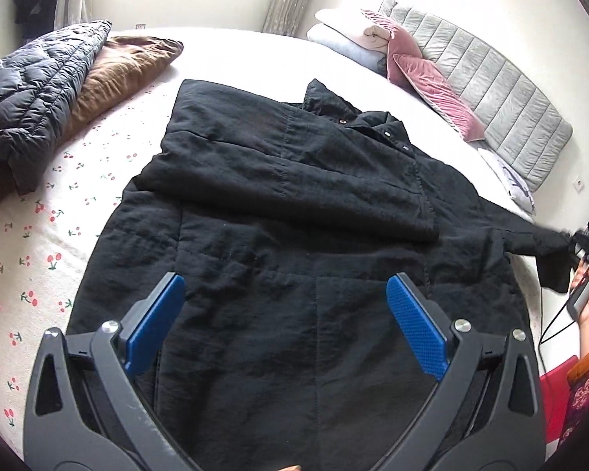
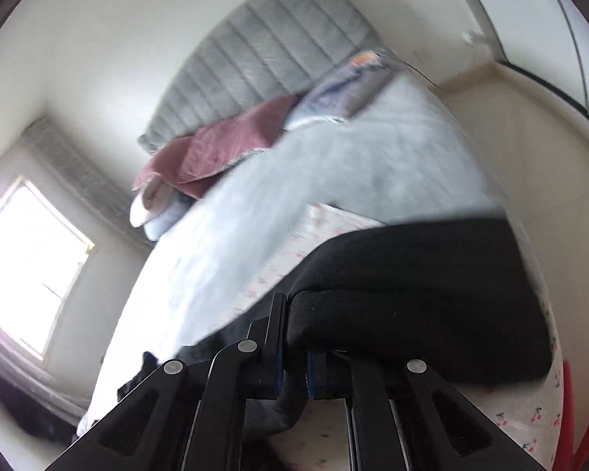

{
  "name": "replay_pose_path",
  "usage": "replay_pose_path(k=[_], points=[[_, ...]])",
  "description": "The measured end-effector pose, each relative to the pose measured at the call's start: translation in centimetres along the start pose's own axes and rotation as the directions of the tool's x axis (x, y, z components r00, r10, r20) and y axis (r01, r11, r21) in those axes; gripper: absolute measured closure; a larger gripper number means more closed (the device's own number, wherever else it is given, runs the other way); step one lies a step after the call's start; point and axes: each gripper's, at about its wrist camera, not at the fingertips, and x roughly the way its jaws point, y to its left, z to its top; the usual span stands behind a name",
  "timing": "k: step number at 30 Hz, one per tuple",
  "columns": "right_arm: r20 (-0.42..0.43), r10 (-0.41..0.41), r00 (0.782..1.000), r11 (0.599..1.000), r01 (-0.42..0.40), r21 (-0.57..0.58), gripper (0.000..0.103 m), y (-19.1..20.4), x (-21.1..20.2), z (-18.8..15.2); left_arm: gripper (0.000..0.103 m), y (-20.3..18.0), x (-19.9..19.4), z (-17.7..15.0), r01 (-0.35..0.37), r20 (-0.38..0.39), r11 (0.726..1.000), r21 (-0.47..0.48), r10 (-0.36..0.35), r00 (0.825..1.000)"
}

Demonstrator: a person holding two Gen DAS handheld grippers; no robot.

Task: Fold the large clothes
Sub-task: 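Grasp the other sleeve with the right gripper and lift it, then fold the sleeve across the jacket body with the right gripper and release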

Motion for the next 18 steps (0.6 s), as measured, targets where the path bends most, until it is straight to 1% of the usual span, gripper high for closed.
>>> replay_pose_path(k=[3,5,7,8,11,13,15,17,18], points=[[0.011,0.066,0.998,0.990,-0.064,-0.128,0.096,5.5,-1.2,0.4,0.001,-0.2,-0.3,0.0,0.007,0.008,1.000,0.005,-0.007,1.000],[-0.006,0.097,0.995,0.967,-0.096,-0.235,0.096,9.8,-1.7,-0.2,0.001,-0.3,-0.4,0.0,0.009,0.011,1.000,0.006,-0.009,1.000],[-0.025,0.120,0.993,0.935,-0.121,-0.334,0.096,13.7,-1.7,-1.2,0.001,-0.2,-0.5,0.0,0.014,0.011,1.000,0.001,-0.014,1.000],[-0.040,0.134,0.990,0.907,-0.139,-0.398,0.096,16.1,-1.8,-2.2,0.001,-0.1,-0.5,0.1,0.018,0.011,1.000,-0.001,-0.018,1.000],[-0.087,0.149,0.985,0.828,-0.172,-0.534,0.096,21.0,-1.9,-5.6,0.001,-0.1,-0.6,0.1,0.017,0.011,1.000,-0.003,-0.017,1.000],[-0.137,0.139,0.981,0.758,-0.195,-0.623,0.096,23.9,-1.4,-8.9,0.001,0.1,-0.6,0.1,0.018,0.011,1.000,-0.008,-0.018,1.000],[-0.198,0.119,0.973,0.679,-0.225,-0.699,0.096,26.0,-0.3,-12.8,0.001,0.3,-0.7,0.2,0.020,0.010,1.000,-0.013,-0.020,1.000],[-0.277,0.088,0.957,0.597,-0.273,-0.754,0.095,27.1,0.6,-17.3,0.001,0.5,-0.7,0.2,0.015,0.008,1.000,-0.012,-0.015,1.000],[-0.314,0.068,0.947,0.559,-0.297,-0.774,0.094,26.9,0.7,-19.7,0.001,0.5,-0.6,0.2,0.010,0.006,1.000,-0.011,-0.010,1.000]])
